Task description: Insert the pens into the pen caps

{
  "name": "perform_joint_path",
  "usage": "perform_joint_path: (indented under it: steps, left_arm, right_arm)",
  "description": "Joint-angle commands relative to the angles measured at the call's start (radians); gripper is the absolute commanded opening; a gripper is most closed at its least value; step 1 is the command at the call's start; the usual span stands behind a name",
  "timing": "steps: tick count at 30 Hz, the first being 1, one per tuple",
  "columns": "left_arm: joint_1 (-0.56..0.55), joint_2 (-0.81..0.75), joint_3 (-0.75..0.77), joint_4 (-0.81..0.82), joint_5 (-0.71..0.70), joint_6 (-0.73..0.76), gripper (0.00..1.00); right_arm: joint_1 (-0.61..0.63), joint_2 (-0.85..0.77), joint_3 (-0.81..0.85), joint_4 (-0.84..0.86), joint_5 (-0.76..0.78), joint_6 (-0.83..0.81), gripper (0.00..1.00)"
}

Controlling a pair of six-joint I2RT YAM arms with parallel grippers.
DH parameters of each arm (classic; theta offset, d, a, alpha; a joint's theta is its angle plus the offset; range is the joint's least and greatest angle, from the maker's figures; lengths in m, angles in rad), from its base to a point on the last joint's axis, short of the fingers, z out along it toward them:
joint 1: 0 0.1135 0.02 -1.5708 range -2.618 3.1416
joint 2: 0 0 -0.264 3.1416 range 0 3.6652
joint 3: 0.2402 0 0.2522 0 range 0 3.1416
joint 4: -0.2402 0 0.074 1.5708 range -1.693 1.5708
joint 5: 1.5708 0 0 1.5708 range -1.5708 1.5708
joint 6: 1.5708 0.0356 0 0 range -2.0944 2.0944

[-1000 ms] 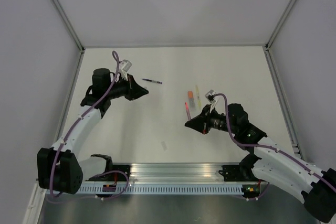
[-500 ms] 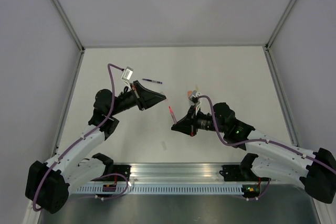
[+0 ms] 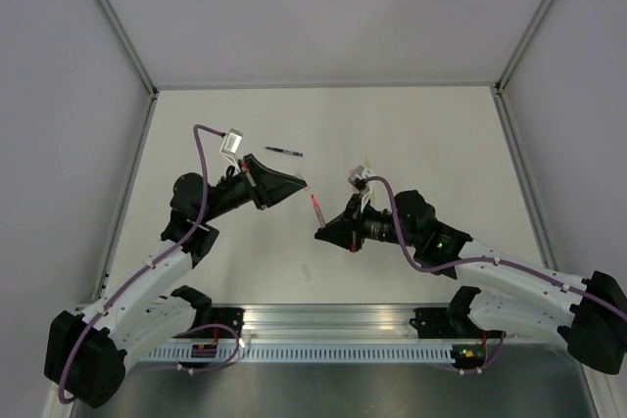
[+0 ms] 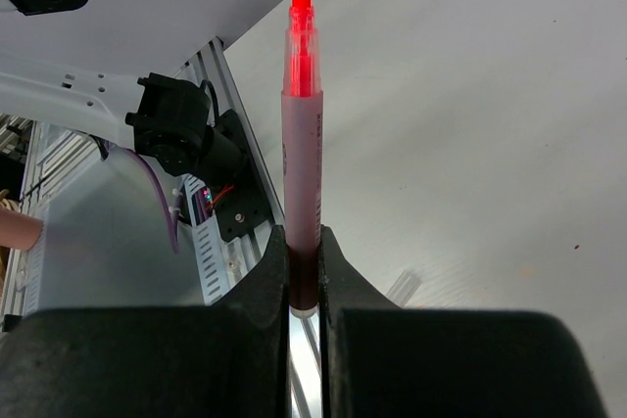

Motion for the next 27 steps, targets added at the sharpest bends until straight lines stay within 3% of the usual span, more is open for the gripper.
perform_joint_path:
  steps: [1, 27]
  left_arm:
    - [-0.003, -0.017, -0.003, 0.009, -0.025, 0.018, 0.02]
    - [-0.005, -0.045, -0.013, -0.062, 0.015, 0.061, 0.02]
  right_arm:
    - [0.008, -0.011, 0.044, 0.043, 0.011, -0.016, 0.00]
    - [0.015, 0.058, 0.083, 0.060, 0.008, -0.004, 0.00]
